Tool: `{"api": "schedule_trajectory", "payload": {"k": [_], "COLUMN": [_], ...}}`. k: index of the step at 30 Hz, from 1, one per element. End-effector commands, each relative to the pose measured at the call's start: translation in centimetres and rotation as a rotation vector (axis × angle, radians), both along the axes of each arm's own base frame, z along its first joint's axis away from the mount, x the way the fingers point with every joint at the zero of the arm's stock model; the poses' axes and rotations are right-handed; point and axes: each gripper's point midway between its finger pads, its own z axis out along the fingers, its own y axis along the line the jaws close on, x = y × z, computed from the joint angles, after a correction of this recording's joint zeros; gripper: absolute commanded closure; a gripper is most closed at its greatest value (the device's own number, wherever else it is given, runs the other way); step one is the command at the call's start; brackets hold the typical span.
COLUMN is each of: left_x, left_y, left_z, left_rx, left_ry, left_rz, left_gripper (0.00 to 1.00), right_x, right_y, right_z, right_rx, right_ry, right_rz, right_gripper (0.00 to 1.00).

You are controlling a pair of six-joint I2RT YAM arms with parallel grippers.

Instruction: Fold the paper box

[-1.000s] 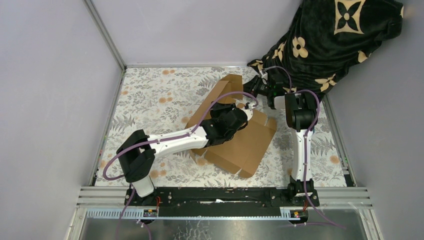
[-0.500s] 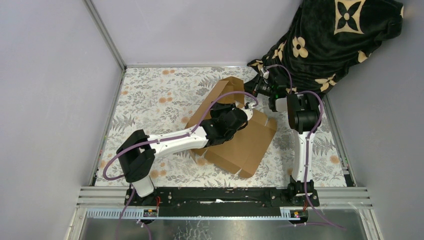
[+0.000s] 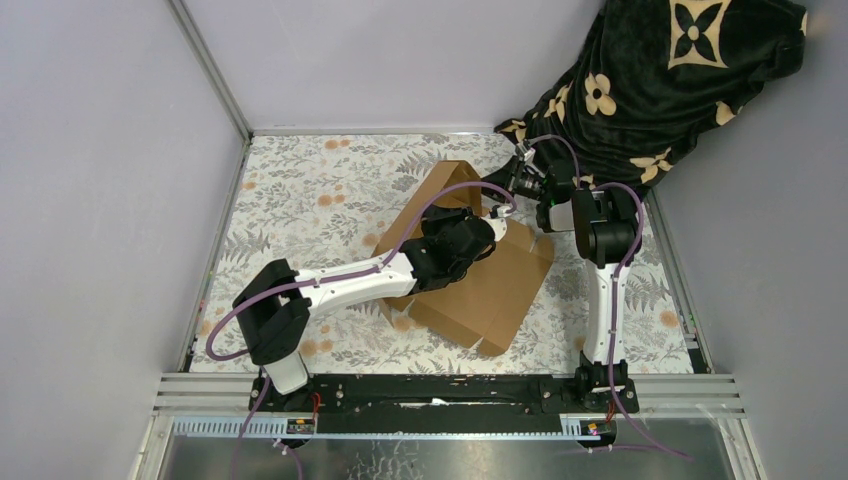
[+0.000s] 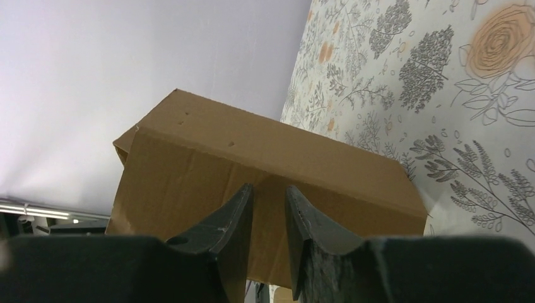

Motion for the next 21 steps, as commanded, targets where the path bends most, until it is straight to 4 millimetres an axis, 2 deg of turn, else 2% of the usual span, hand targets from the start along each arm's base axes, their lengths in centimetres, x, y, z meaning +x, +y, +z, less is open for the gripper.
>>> {"api": "schedule_trajectory", "payload": {"k": [1, 8, 14, 21], "left_x": [0.2, 0.2, 0.1, 0.3], "left_y": [-0.8, -0.9, -1.1, -1.2], "left_z": [1.0, 0.7, 0.1, -0.5], "left_rx": [-0.086, -0.099, -0.109, -0.109], "left_ry": [-0.017, 0.001, 0.023, 0.039], "left_rz": [-0.018, -0.032, -0.046, -0.053], "left_gripper": [0.85, 0.85, 0.85, 0.85], "right_x": [-2.0, -2.6, -2.1, -2.1], "right_y": [1.3, 2.2, 2.5, 3.2], "right_z": [3.9, 3.5, 2.4, 2.2], "right_rx": [0.014, -0.009, -0.081, -0.119], "right_ry": [-0.173, -0.238, -0.327, -0.415], "right_rz": [0.081, 0.102, 0.076, 0.088], "right_gripper": [0.67, 0.63, 0.57, 0.50]}}
